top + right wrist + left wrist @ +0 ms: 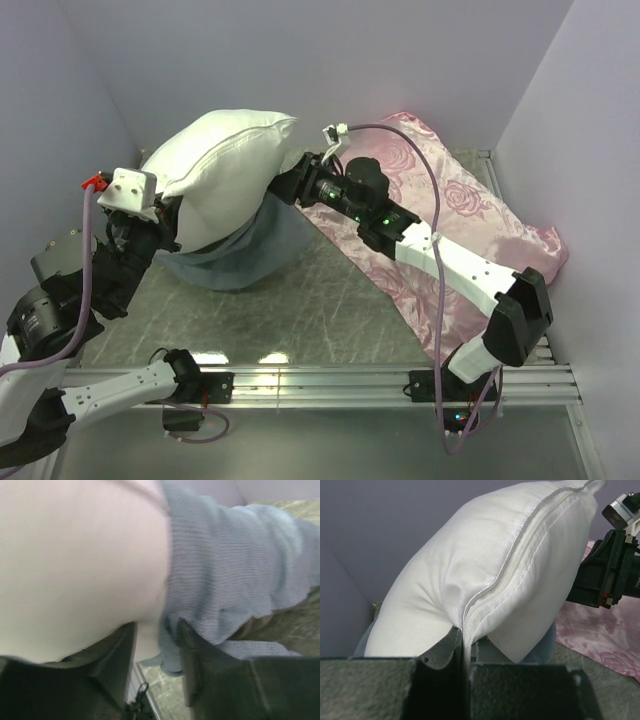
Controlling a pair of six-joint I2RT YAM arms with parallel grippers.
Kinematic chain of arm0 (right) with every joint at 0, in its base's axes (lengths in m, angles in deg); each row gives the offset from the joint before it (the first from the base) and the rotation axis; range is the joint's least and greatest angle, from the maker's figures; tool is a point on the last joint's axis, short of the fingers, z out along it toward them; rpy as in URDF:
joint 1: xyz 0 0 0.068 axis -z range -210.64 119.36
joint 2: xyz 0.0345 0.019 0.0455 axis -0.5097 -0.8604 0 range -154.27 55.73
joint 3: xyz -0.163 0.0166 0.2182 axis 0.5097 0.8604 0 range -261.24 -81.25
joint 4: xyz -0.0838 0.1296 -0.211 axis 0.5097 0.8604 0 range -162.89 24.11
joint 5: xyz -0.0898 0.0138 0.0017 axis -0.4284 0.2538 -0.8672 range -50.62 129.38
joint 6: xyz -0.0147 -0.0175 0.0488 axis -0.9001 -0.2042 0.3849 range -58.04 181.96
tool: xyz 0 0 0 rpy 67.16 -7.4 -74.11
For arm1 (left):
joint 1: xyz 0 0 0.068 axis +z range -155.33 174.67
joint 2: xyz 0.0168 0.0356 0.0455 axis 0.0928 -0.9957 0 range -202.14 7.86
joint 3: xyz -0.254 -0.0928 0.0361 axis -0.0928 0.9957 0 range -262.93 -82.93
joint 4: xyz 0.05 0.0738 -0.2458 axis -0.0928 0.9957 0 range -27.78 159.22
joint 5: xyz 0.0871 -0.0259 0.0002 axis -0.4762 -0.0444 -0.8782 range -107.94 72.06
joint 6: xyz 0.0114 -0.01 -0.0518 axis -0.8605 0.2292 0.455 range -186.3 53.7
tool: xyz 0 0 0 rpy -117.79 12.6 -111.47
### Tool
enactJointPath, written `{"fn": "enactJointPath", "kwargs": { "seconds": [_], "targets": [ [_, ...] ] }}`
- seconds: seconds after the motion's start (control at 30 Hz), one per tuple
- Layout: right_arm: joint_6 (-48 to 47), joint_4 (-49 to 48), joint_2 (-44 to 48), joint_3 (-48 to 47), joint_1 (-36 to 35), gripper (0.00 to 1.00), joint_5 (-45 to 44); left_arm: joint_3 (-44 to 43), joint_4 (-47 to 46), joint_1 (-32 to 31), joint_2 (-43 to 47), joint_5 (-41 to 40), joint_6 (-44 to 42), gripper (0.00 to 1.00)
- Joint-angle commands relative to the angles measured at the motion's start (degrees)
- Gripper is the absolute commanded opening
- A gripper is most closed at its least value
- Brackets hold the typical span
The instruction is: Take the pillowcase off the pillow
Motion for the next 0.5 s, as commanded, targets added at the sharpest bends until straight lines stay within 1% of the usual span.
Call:
{"fn": "enactJointPath", "kwargs": {
  "seconds": [0.0,0.1,0.23,0.27,0.33,0.37,0.4,0.47],
  "targets": [
    [0.3,3.9,-1.3,-3.3,1.4,0.44,-5.4,-4.5,-7.0,0.1,0.5,2.0,2.0,0.0],
    [1.0,3.0,-2.1,-1.7,2.8,0.43,-6.2,-5.7,-6.0,0.1,0.9,2.4,2.3,0.01],
    [0.2,5.9,-4.7,-4.4,3.5,0.4,-7.7,-7.1,-4.9,0.1,1.3,4.0,2.5,0.01],
    [0.2,6.7,-5.4,-5.3,3.6,0.38,-8.0,-7.3,-4.5,0.0,1.6,5.2,2.7,0.01],
    [0.6,7.7,-7.3,-7.6,4.2,0.2,-7.8,-7.9,-3.7,0.1,2.1,7.5,2.8,0.01],
    [0.8,7.8,-7.9,-8.4,4.4,0.2,-7.8,-8.2,-3.7,0.1,2.3,8.8,2.9,0.01],
    [1.0,8.2,-8.6,-9.3,4.6,0.14,-7.9,-8.6,-3.2,0.1,2.4,10.2,2.7,0.01],
    [0.8,10.5,-11.2,-13.2,5.0,0.1,-8.2,-9.1,-3.0,0.0,2.8,11.8,2.9,0.0]
  ]
}}
